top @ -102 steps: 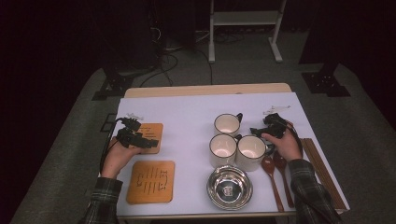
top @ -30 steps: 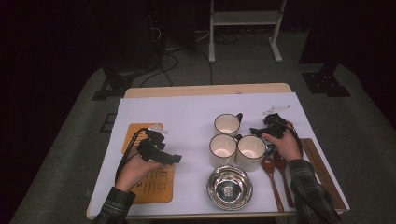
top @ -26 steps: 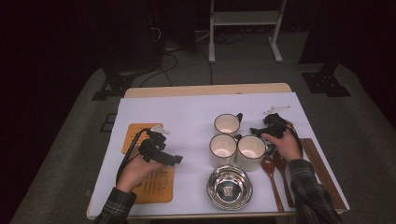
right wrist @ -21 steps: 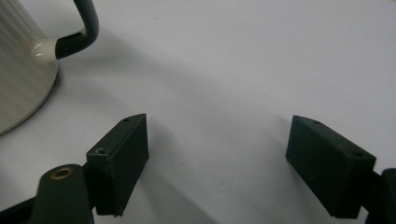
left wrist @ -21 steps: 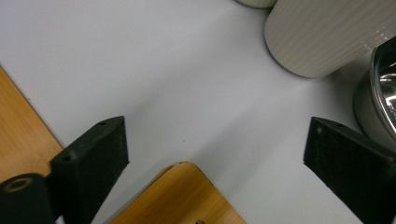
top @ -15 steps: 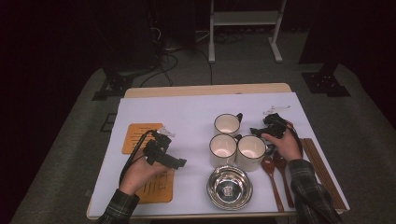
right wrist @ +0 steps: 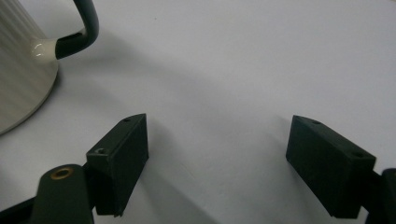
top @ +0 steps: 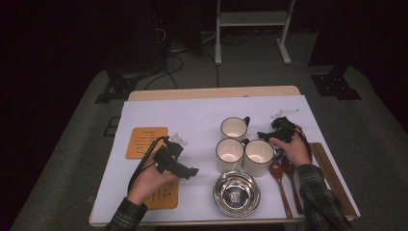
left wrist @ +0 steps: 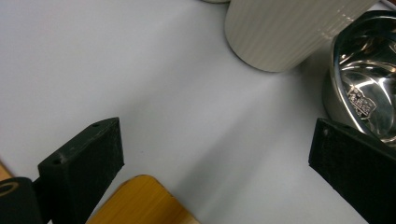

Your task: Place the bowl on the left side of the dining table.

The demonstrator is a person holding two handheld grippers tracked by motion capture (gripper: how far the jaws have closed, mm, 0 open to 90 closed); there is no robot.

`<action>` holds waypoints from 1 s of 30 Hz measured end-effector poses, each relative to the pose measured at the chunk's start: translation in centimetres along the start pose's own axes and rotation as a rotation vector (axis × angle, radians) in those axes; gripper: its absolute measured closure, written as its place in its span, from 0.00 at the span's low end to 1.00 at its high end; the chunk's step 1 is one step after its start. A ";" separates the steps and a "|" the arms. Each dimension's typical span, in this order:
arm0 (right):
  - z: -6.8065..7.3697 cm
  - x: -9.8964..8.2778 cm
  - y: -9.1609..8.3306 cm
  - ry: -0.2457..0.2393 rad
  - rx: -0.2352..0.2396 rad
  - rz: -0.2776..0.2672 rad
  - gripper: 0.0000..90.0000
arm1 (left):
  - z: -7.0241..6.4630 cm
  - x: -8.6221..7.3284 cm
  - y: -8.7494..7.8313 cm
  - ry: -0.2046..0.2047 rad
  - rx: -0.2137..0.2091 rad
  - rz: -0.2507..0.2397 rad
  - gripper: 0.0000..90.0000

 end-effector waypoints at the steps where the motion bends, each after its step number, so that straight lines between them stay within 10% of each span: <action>1: 0.0 0.0 0.0 0.000 0.000 0.000 0.21 | -0.2 0.0 0.1 -0.005 -0.008 0.004 0.03; 30: 0.0 0.0 0.0 0.000 -0.001 0.000 0.22 | -3.5 1.3 1.6 0.015 -0.010 0.029 0.03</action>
Point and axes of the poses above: each handheld gripper's, and its own axes: y roughly forward along the jaws, x roughly out of its top, z roughly to its left, the point moved 8 cm from there along y, roughly forward along the jaws, and after that the axes turned 8 degrees about z, right-handed, at the moved point
